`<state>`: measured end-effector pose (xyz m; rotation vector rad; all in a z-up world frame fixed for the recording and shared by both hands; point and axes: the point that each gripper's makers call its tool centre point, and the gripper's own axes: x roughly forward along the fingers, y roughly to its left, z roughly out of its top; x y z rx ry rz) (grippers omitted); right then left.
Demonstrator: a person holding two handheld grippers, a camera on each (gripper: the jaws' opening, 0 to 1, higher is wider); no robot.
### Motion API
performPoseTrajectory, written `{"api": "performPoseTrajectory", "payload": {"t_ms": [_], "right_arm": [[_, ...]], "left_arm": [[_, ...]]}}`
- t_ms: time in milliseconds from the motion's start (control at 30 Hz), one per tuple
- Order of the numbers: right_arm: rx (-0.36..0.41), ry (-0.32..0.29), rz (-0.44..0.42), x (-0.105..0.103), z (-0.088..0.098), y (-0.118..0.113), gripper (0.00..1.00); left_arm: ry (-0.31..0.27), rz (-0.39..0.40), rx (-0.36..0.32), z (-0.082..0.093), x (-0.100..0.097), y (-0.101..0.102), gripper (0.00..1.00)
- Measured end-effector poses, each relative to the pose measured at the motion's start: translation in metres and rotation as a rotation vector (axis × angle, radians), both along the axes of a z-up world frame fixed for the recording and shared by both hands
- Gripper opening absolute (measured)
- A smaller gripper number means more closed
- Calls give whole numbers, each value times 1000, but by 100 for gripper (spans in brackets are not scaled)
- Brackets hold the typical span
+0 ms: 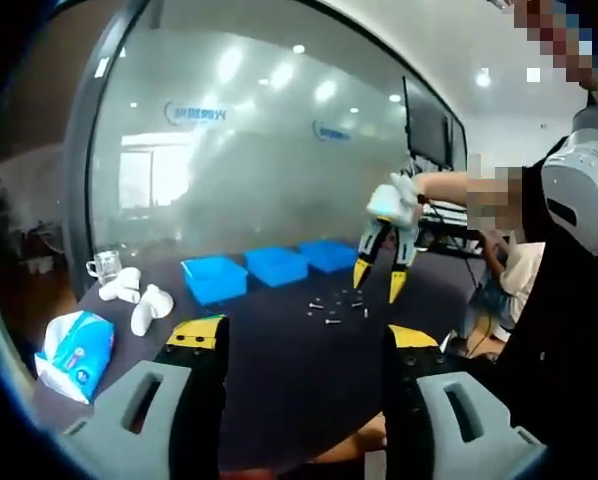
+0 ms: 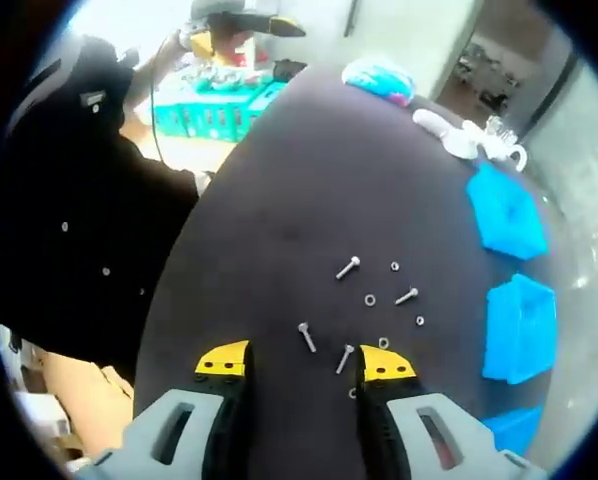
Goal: Sort the screws, nuts, and washers into the corresponding bins
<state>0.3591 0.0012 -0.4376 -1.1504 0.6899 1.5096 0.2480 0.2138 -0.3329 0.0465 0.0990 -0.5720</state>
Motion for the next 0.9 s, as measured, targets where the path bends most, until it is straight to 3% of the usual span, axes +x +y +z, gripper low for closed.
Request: {"api": "performPoseTrajectory", "payload": {"t_ms": [367, 900], "right_arm": [[-82, 1, 66, -1, -19, 2, 30], [-112, 28, 96, 0, -28, 9, 17]], "left_arm": [[18, 10, -1, -7, -5, 2, 57], [42, -22, 18, -14, -9, -5, 57]]}}
